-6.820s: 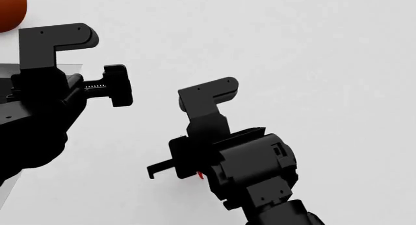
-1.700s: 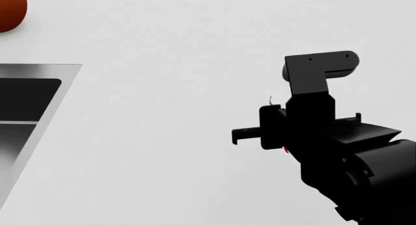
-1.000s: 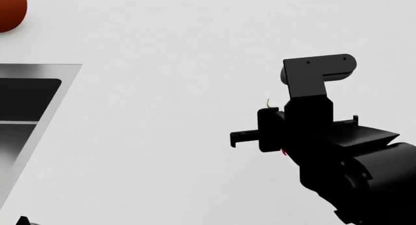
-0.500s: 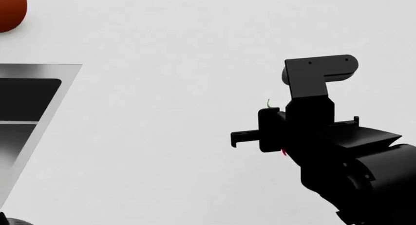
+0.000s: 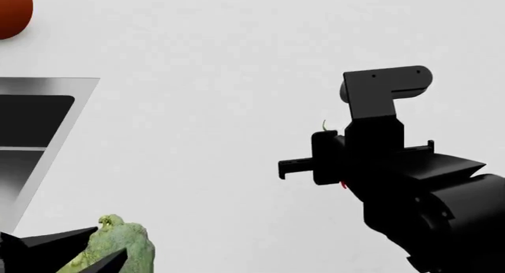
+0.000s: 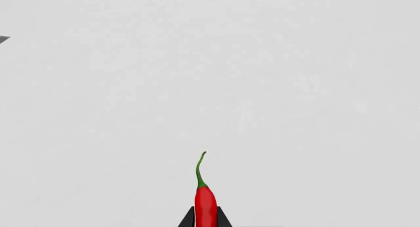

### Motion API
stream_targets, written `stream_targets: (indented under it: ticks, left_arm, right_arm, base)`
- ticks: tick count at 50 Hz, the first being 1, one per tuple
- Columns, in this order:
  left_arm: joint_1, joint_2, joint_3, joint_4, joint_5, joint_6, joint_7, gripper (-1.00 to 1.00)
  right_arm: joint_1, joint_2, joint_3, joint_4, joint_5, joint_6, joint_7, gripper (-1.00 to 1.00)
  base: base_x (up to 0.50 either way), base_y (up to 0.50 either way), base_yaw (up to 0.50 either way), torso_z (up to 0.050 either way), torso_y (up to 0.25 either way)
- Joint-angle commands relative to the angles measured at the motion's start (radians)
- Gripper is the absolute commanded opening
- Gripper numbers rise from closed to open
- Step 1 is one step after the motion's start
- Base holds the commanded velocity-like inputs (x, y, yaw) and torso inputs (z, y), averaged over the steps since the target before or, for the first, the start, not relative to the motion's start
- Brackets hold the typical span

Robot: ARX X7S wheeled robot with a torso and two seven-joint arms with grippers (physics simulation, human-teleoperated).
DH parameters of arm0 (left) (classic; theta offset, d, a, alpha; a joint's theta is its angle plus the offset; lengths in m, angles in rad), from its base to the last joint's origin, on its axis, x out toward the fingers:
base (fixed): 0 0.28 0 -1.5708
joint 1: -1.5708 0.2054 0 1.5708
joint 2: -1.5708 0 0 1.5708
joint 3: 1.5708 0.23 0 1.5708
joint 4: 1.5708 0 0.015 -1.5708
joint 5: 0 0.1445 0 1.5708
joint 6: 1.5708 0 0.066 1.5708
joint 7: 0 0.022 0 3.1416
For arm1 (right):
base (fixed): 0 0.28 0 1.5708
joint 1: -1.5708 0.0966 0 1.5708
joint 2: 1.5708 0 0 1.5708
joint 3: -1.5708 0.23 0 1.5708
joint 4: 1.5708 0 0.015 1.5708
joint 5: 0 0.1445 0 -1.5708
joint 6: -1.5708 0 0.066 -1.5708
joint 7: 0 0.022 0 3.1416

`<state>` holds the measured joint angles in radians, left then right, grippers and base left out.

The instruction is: There is a mixed pile of frozen fruits and vegetables on the counter. Locate all the frozen vegetables and place the items in a bowl on the counter. Take all the frozen fruits and defrost them in a running sink.

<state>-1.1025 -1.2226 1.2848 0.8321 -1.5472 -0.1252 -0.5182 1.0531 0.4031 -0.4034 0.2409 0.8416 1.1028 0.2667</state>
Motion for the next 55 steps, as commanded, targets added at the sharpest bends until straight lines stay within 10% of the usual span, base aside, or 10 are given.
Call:
stream_targets:
  ticks: [1, 55]
  left_arm:
    - [-0.054, -0.027, -0.055, -0.048, -0.063, 0.047, -0.086, -1.0]
    - [-0.054, -0.051, -0.088, -0.052, -0.069, 0.071, -0.098, -1.0]
  right_arm:
    - [-0.009, 0.003, -0.001, -0.023, 0.005, 0.004, 0.004, -1.0]
    - [-0.005, 0.028, -0.063, -0.079, -0.016, -0.008, -0.006, -1.0]
  base:
    - [0.0, 0.0, 0.0, 0.0, 0.0]
    - [0.0, 0.39, 0.0, 0.0, 0.0]
